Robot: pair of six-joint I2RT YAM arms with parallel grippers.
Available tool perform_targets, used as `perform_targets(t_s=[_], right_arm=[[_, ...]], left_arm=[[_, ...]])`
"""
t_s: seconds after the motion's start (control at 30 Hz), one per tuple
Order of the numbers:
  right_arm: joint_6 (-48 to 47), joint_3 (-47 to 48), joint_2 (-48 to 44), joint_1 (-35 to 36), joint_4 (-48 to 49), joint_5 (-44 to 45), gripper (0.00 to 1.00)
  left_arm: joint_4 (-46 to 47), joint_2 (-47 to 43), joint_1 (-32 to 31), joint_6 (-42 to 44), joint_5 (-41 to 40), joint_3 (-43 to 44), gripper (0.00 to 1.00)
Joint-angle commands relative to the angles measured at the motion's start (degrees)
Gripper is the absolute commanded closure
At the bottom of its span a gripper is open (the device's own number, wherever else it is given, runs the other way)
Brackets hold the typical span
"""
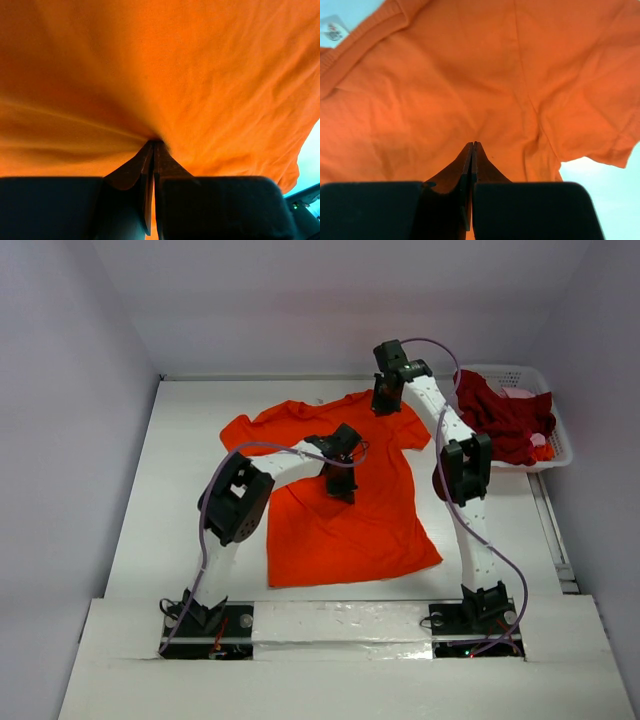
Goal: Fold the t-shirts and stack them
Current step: Flatten out the tshirt
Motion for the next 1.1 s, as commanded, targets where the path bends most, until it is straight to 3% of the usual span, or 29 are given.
perform_targets(t_s=[0.0,0.4,0.77,0.9,1.07], right_arm=[[-0.7,-1.0,-1.3,0.1,-2.6,5.2,1.0],[1.2,-2.5,-1.5,0.1,-4.6,4.2,1.0],[-0.3,6.8,2.6,0.1,-4.5,4.2,1.0],[0.0,5.4,2.1,0.1,-4.9,4.1,1.0],[1.0,4.0,2.4,0.1,-6.4,1.9,1.0]], left_arm=[[-3.4,1.7,-0.7,1.4,-4.1,-0.1,1.0],[-7.4,-3.2,-1.2,-0.7,-4.0,1.6,1.0],[-21.0,-14.1,-1.2,-0.7,-15.6,8.9,1.0],[-20.3,-18.9,-1.2,-1.2,-17.0,1.1,1.0],[-14.2,-18.3,-1.2,-2.4,-14.9,-7.6,1.0]])
